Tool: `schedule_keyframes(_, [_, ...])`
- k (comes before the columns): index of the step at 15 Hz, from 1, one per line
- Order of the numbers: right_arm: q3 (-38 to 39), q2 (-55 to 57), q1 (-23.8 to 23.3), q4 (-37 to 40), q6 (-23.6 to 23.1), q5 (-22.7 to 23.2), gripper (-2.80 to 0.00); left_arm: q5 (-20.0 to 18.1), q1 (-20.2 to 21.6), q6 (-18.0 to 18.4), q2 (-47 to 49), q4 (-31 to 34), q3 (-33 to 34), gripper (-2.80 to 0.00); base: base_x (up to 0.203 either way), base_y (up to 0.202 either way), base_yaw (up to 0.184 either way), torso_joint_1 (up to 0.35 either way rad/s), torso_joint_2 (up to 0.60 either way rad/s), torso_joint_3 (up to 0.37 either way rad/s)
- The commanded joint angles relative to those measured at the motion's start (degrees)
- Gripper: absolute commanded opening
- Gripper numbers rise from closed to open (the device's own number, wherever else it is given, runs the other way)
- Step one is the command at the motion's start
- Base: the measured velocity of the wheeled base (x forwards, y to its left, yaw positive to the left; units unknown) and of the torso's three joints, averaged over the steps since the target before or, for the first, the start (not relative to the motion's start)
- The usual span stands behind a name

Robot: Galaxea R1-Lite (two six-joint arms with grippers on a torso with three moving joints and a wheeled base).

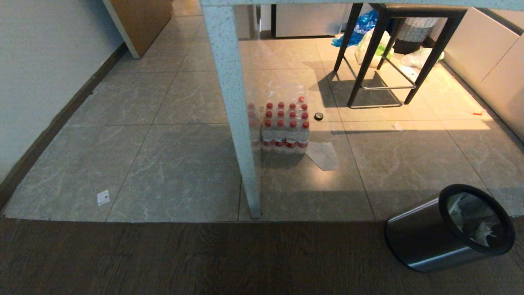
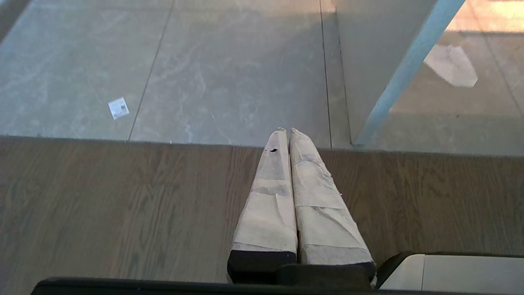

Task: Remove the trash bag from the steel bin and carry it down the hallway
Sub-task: Place the outer trash can on the ground

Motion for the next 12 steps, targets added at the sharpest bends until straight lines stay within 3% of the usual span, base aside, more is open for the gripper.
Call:
schedule_keyframes(1, [0.0,-0.09,-0.04,0.04,0.04,0.02,-2.8,0.02,0.0,-0.02,-0.02,0.02,0.0,-2.8,0.0,0.0,0.0,0.002,0.01,-0.199])
schedule_keyframes(9, [0.0,0.0,-0.04,0.04,0.04,0.02,-2.8,0.02,0.0,-0.02,-0.02,0.02,0.0,-2.8,0.0,0.0,0.0,0.001,0.0,-0.196])
schedule_keyframes(12, [0.0,0.0,0.05,0.04,0.04,0.02,-2.8,0.02,0.0,0.07,-0.02,0.02,0.0,-2.8,0.0,0.0,0.0,0.004,0.0,-0.065])
